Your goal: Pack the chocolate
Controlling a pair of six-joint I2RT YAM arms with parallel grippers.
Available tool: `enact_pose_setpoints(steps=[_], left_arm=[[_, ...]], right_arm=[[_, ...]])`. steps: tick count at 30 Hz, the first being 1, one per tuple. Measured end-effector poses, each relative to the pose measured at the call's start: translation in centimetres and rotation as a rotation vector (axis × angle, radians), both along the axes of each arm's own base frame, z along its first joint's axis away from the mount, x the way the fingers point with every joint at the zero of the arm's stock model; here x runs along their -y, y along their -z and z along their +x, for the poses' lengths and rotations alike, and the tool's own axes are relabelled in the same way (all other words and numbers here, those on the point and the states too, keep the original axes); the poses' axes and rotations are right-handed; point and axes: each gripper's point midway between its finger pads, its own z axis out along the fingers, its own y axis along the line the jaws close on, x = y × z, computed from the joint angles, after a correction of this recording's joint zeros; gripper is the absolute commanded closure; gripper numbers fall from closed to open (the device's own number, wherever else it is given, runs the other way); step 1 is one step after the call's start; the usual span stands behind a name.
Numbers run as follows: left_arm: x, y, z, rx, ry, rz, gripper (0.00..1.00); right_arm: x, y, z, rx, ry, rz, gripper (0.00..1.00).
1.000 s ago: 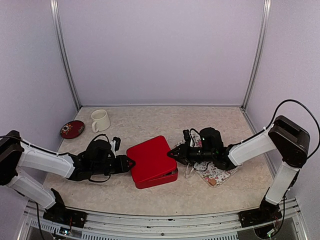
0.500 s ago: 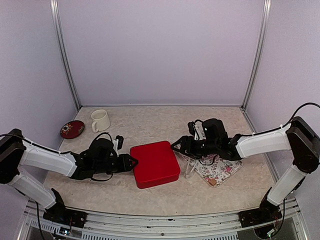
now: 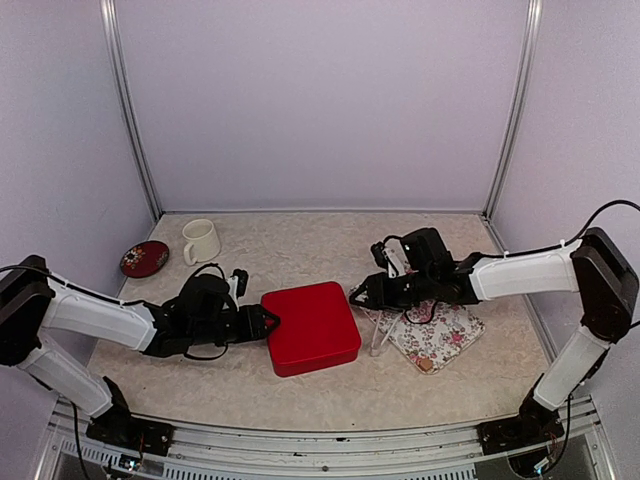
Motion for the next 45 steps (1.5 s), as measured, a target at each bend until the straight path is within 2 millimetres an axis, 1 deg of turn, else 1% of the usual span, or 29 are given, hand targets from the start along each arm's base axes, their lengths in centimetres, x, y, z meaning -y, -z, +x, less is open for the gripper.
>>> enact_pose_setpoints(steps=[3, 8, 12, 15, 21, 25, 29, 33, 35, 39, 43, 45], left_arm=[[0.0, -0.3, 0.3, 0.001, -0.008, -0.008, 0.38], [-0.4, -0.2, 0.8, -0.002, -0.025, -0.008, 0.37], [-0.9, 0.0, 1.9, -0.016, -0.044, 0.007, 0.34], [-1.3, -0.1, 3.0, -0.013, -0.053, 0.014, 0.31], [-2.0, 0.0, 5.1, -0.018, -0.052, 0.018, 0.22], [-2.4, 0.5, 6.3, -0.035, -0.023, 0.011, 0.22], [-2.0, 0.4, 7.2, -0.044, 0.027, -0.011, 0.28], [-1.1, 0.1, 7.0, -0.05, 0.088, -0.037, 0.29], [-0.9, 0.3, 7.0, -0.055, 0.103, -0.035, 0.33], [-0.7, 1.4, 7.6, -0.08, 0.12, -0.018, 0.42], [-0.2, 1.1, 8.4, -0.072, 0.141, -0.026, 0.53], [0.0, 1.0, 8.6, -0.068, 0.148, -0.037, 0.6]], right_arm=[[-0.2, 1.1, 0.0, -0.017, -0.022, -0.026, 0.5], [-0.8, 2.5, 0.3, -0.04, -0.05, -0.054, 0.56], [-1.8, 2.5, 1.4, -0.024, -0.066, -0.06, 0.63], [-2.3, 2.5, 2.4, -0.014, -0.074, -0.06, 0.64], [-3.1, 3.2, 4.1, -0.008, -0.085, -0.073, 0.66], [-3.6, 3.1, 4.9, 0.003, -0.102, -0.071, 0.67], [-4.4, 3.1, 5.5, 0.012, -0.132, -0.073, 0.67], [-5.1, 3.1, 6.4, 0.023, -0.155, -0.072, 0.69], [-5.3, 3.2, 6.6, 0.021, -0.162, -0.074, 0.71], [-5.7, 3.3, 7.3, 0.023, -0.17, -0.063, 0.71], [-5.7, 3.4, 7.6, 0.021, -0.174, -0.051, 0.72], [-5.7, 3.4, 7.8, 0.024, -0.175, -0.043, 0.72]])
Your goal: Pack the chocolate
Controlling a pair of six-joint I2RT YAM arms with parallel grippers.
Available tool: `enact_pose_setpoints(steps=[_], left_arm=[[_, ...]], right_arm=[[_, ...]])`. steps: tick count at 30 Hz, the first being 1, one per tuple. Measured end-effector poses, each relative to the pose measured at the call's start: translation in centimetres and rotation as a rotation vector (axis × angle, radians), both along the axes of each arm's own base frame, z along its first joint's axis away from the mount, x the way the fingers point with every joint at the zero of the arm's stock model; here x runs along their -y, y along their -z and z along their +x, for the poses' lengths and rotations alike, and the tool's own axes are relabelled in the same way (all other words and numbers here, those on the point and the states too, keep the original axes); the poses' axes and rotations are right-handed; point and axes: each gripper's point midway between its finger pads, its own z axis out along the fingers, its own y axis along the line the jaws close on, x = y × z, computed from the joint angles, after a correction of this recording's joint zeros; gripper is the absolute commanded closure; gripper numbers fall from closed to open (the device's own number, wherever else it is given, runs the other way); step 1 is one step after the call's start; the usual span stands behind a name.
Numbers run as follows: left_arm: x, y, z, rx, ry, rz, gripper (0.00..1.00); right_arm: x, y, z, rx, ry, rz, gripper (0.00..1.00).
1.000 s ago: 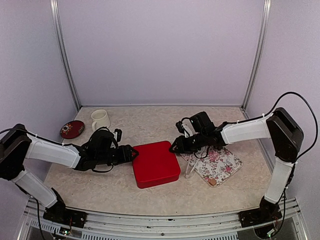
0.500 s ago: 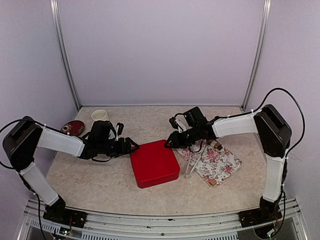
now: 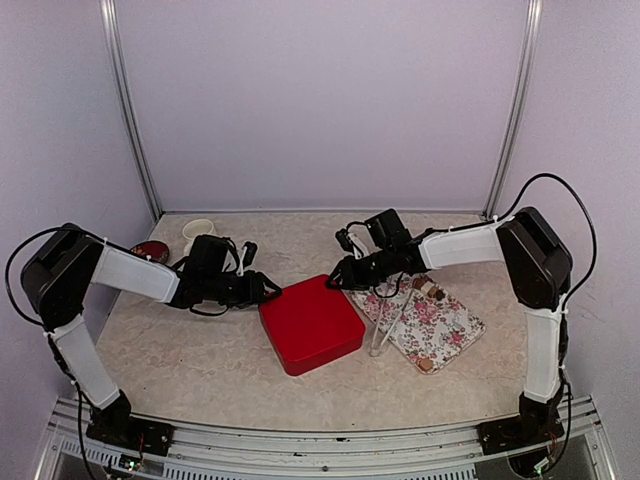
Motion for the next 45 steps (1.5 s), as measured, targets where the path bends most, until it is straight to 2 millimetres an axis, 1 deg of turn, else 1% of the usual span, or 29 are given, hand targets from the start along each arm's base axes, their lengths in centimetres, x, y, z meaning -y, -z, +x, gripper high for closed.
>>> enact_pose_setpoints(steps=[4, 9, 11, 12, 13, 16, 17, 18, 21, 23, 25, 28, 30, 32, 37, 41, 45], left_arm=[[0.2, -0.4, 0.1, 0.008, 0.015, -0.021, 0.68], [0.3, -0.5, -0.1, 0.007, 0.028, -0.028, 0.73], [0.1, -0.6, -0.5, 0.007, 0.029, -0.033, 0.73], [0.0, -0.6, -0.8, 0.007, 0.028, -0.035, 0.7], [-0.2, -0.6, -1.2, 0.007, 0.027, -0.035, 0.64], [-0.9, -0.3, -3.0, -0.004, 0.025, -0.022, 0.54], [-1.1, -0.1, -3.7, -0.013, 0.024, -0.013, 0.47], [-1.3, -0.1, -4.4, -0.017, 0.027, -0.005, 0.42], [-1.6, -0.7, -6.5, -0.019, 0.032, 0.011, 0.34], [-2.0, -1.5, -7.4, -0.009, 0.024, 0.0, 0.27], [-2.6, -2.3, -7.9, 0.0, 0.001, -0.019, 0.22], [-3.5, -2.6, -8.1, -0.006, -0.034, -0.028, 0.2], [-3.9, -2.1, -8.2, -0.03, -0.056, -0.025, 0.21], [-4.4, -1.0, -8.8, -0.066, -0.072, -0.018, 0.22], [-4.7, 0.9, -10.5, -0.137, -0.08, 0.02, 0.28], [-4.1, 1.1, -11.4, -0.151, -0.061, 0.027, 0.37], [-3.9, 0.8, -12.0, -0.16, -0.059, 0.027, 0.47]], right_arm=[[-0.1, 0.0, 0.4, 0.003, -0.004, 0.014, 0.73], [-0.7, -0.1, 1.4, 0.008, -0.011, 0.033, 0.76], [-1.2, -0.1, 1.8, 0.016, -0.018, 0.044, 0.76], [-1.4, -0.2, 1.9, 0.018, -0.024, 0.051, 0.76], [-1.7, -0.2, 1.9, 0.023, -0.035, 0.057, 0.76], [-2.8, -0.3, 1.7, 0.042, -0.073, 0.072, 0.75], [-3.2, -0.3, 1.5, 0.048, -0.087, 0.076, 0.74], [-3.7, -0.3, 1.3, 0.057, -0.104, 0.08, 0.74], [-5.1, -0.4, 0.4, 0.08, -0.16, 0.092, 0.73], [-6.2, -0.4, -0.3, 0.096, -0.2, 0.098, 0.72], [-7.2, -0.4, -0.9, 0.108, -0.237, 0.101, 0.71], [-9.2, -0.4, -2.1, 0.129, -0.304, 0.106, 0.67], [-10.1, -0.4, -2.7, 0.139, -0.338, 0.106, 0.66], [-10.8, -0.5, -3.3, 0.154, -0.365, 0.096, 0.64], [-11.6, -0.4, -4.6, 0.178, -0.407, 0.06, 0.6], [-11.9, -0.4, -4.8, 0.202, -0.423, 0.028, 0.57], [-12.1, -0.4, -5.1, 0.221, -0.436, 0.014, 0.52]])
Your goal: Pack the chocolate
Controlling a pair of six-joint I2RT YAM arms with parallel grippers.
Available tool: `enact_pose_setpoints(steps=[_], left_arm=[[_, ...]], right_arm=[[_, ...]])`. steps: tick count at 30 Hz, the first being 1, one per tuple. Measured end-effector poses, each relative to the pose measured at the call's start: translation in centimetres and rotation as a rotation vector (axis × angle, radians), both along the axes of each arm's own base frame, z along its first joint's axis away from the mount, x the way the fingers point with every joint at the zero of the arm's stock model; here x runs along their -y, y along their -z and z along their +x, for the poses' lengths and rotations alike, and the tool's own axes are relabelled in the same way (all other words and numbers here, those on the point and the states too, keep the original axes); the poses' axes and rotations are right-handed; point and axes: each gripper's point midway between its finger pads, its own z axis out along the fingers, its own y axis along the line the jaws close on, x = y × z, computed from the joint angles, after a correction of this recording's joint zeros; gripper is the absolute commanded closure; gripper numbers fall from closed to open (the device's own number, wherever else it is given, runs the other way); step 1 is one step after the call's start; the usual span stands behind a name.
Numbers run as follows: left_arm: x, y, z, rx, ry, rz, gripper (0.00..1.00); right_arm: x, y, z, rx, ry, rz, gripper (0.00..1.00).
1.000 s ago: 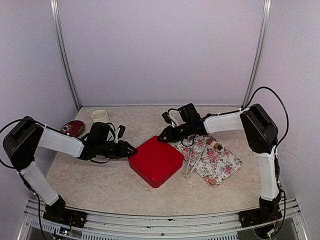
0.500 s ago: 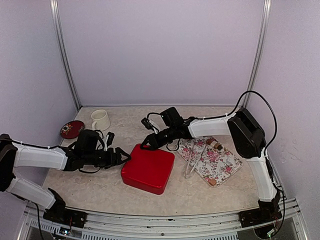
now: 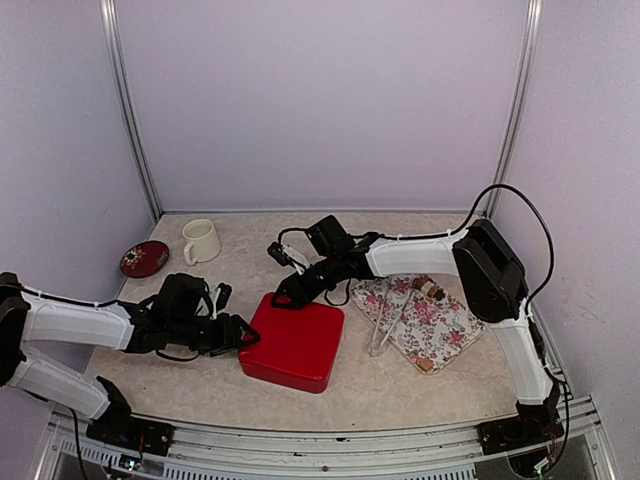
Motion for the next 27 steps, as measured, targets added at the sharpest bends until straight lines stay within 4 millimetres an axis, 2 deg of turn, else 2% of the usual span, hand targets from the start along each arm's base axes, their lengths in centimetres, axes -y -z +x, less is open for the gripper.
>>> enact_pose_setpoints(steps=[4, 9, 13, 15, 17, 19, 23, 25, 27], left_arm=[[0.1, -0.2, -1.2, -0.009, 0.004, -0.008, 0.59], [-0.4, -0.5, -1.7, -0.013, -0.027, -0.028, 0.59], [-0.6, -0.5, -1.9, -0.021, -0.042, -0.029, 0.57], [-0.7, -0.4, -2.0, -0.027, -0.048, -0.028, 0.56], [-0.7, -0.4, -2.0, -0.029, -0.05, -0.028, 0.55], [-0.7, -0.4, -2.0, -0.03, -0.052, -0.028, 0.54], [-0.7, -0.3, -2.0, -0.031, -0.053, -0.027, 0.54], [-0.7, -0.3, -2.0, -0.032, -0.054, -0.028, 0.53], [-0.7, -0.3, -2.0, -0.032, -0.054, -0.028, 0.54]], right_arm=[[-0.8, 0.1, -0.4, 0.018, -0.021, -0.007, 0.47], [-2.0, 0.0, -0.9, 0.037, -0.041, -0.009, 0.34], [-1.4, 0.0, -1.4, 0.02, -0.017, -0.028, 0.28], [0.0, -0.5, -1.8, -0.005, 0.01, -0.04, 0.27], [1.9, -2.0, -2.3, -0.03, 0.045, -0.044, 0.29], [4.0, -4.5, -2.9, -0.042, 0.083, -0.028, 0.31], [8.7, -9.6, -5.1, -0.037, 0.149, 0.037, 0.45], [10.8, -10.5, -6.3, -0.036, 0.171, 0.051, 0.53], [12.3, -9.5, -7.7, -0.06, 0.181, 0.035, 0.59]])
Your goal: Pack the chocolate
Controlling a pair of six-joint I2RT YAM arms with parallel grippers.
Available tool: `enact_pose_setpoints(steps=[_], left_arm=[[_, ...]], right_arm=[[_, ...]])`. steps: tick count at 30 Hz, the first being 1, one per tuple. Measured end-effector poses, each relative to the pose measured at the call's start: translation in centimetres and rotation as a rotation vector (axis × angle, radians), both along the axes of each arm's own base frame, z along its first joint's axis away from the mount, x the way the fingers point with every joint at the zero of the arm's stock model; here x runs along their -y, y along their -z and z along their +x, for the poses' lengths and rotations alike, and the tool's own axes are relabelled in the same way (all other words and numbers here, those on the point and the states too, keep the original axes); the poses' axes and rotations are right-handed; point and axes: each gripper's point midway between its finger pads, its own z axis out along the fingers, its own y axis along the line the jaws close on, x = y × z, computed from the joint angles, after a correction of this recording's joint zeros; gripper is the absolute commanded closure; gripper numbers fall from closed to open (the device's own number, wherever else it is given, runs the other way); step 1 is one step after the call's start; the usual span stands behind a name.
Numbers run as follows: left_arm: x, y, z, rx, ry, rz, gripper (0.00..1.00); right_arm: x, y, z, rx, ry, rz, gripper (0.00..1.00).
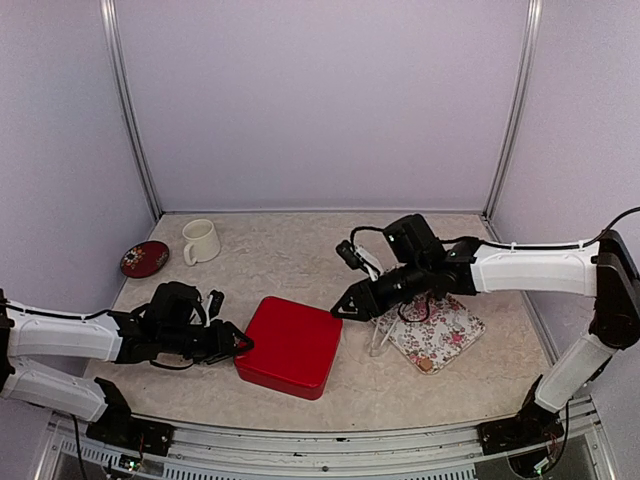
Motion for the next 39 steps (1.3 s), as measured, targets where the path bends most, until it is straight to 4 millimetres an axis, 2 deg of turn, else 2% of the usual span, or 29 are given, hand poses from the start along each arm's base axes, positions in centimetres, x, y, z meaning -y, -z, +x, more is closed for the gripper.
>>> enact_pose_setpoints(steps=[2, 6, 8, 11, 13, 16, 19, 24, 29, 39], left_arm=[[0.0, 0.0, 0.0, -0.001, 0.001, 0.0, 0.54], [0.1, 0.0, -0.1, 0.001, 0.002, -0.004, 0.54], [0.2, 0.0, -0.1, 0.002, 0.002, -0.006, 0.54], [0.2, 0.0, -0.1, 0.005, 0.0, -0.004, 0.54], [0.2, 0.0, -0.1, 0.007, 0.0, -0.003, 0.53], [0.3, 0.0, -0.1, 0.009, 0.002, -0.002, 0.47], [0.4, 0.2, -0.4, 0.006, 0.011, -0.005, 0.46], [1.0, 0.2, -1.3, 0.002, 0.057, -0.045, 0.49], [1.8, 0.2, -1.2, 0.027, 0.07, -0.048, 0.57], [3.0, -0.1, -0.5, 0.066, 0.057, -0.075, 0.61]], right_arm=[[1.3, 2.8, -2.4, -0.045, -0.01, -0.055, 0.65], [2.6, 7.6, -7.0, -0.105, -0.064, -0.191, 0.76], [3.1, 8.9, -8.6, -0.112, -0.085, -0.254, 0.8], [3.2, 9.7, -10.0, -0.084, -0.105, -0.319, 0.82], [3.2, 9.9, -10.5, -0.056, -0.115, -0.361, 0.83], [2.1, 10.2, -11.1, -0.003, -0.143, -0.413, 0.85], [0.9, 10.7, -11.0, 0.039, -0.161, -0.445, 0.87], [-0.1, 12.3, -10.0, 0.078, -0.185, -0.506, 0.91], [0.6, 14.0, -10.2, 0.06, -0.251, -0.635, 0.95], [1.7, 14.0, -11.0, 0.055, -0.365, -0.747, 0.96]])
